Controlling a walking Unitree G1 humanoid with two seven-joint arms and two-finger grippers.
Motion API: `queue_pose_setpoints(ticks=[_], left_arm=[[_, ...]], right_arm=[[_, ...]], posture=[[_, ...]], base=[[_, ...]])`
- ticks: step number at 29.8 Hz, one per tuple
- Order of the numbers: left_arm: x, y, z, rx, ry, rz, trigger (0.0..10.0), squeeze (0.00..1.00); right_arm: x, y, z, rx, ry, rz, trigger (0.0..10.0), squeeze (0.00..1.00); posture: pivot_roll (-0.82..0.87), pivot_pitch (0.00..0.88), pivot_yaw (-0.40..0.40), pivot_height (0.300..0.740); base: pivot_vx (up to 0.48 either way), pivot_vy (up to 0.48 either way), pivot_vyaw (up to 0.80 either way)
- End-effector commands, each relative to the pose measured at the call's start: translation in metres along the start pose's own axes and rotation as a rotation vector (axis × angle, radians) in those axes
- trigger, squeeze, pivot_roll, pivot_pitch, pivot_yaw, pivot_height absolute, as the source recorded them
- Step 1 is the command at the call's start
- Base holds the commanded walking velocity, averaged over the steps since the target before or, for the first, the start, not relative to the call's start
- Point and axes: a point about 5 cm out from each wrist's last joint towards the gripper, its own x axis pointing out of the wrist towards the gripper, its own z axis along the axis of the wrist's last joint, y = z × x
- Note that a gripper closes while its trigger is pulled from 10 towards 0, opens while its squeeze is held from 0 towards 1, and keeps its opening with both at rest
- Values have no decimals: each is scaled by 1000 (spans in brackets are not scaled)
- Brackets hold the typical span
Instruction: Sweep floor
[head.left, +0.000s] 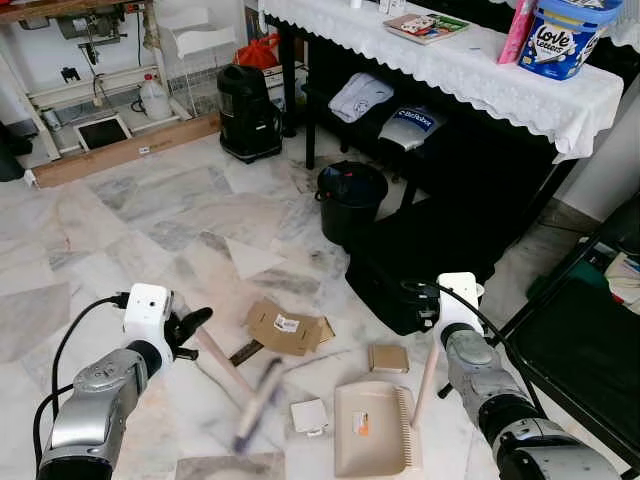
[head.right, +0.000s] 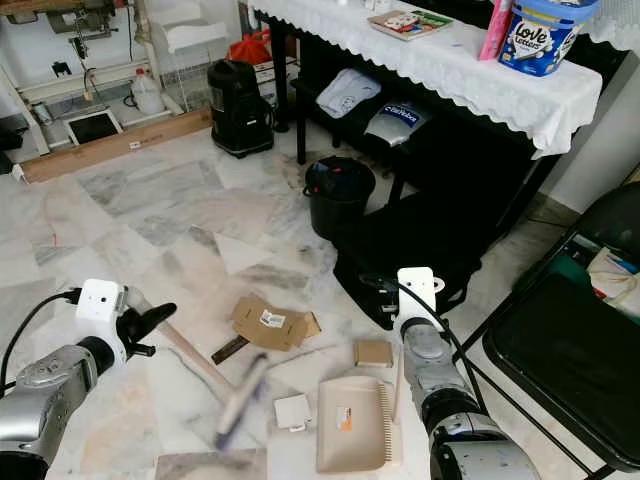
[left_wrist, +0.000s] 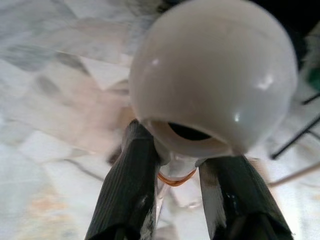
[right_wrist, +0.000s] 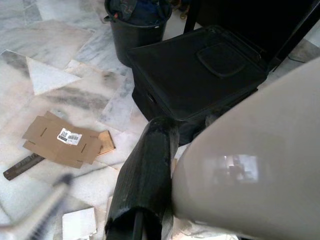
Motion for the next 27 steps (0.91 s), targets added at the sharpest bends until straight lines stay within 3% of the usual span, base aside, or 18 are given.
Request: queue_pose_setpoints(ticks=[1,8,14,17,21,26,27], left_arm=[[-2,-6,-9,-39,52,-59,10000,0],[-2,-9,-8,-110,56,-80,10000,0],[3,-17,15,-316,-60,-126,10000,0],[3,-20,25,-355,-109,-150,10000,0],[4,-20,31,-306,-145,-133,10000,0],[4,-14,39,-169,-216,-58,10000,0],[0,-15,41,-158,-271,-48,10000,0]], right_arm=[[-5,1,-26,-19,105,2,10000,0],[-5,0,-25,-18,102,1,10000,0],[-4,0,-23,-16,97,2,10000,0],[-4,-1,-21,-17,91,1,10000,0],[-3,-2,-20,-16,86,0,10000,0],[-2,-2,-12,-15,54,0,10000,0],[0,-2,-6,-11,30,2,10000,0]], posture=[[92,60,-23,740],[93,60,-22,740],[92,55,-25,740],[91,51,-26,740],[92,43,-29,740],[97,29,-32,740],[100,15,-36,740]], base=[[0,0,0],[0,0,0],[0,0,0],[0,0,0],[0,0,0],[0,0,0],[0,0,0]])
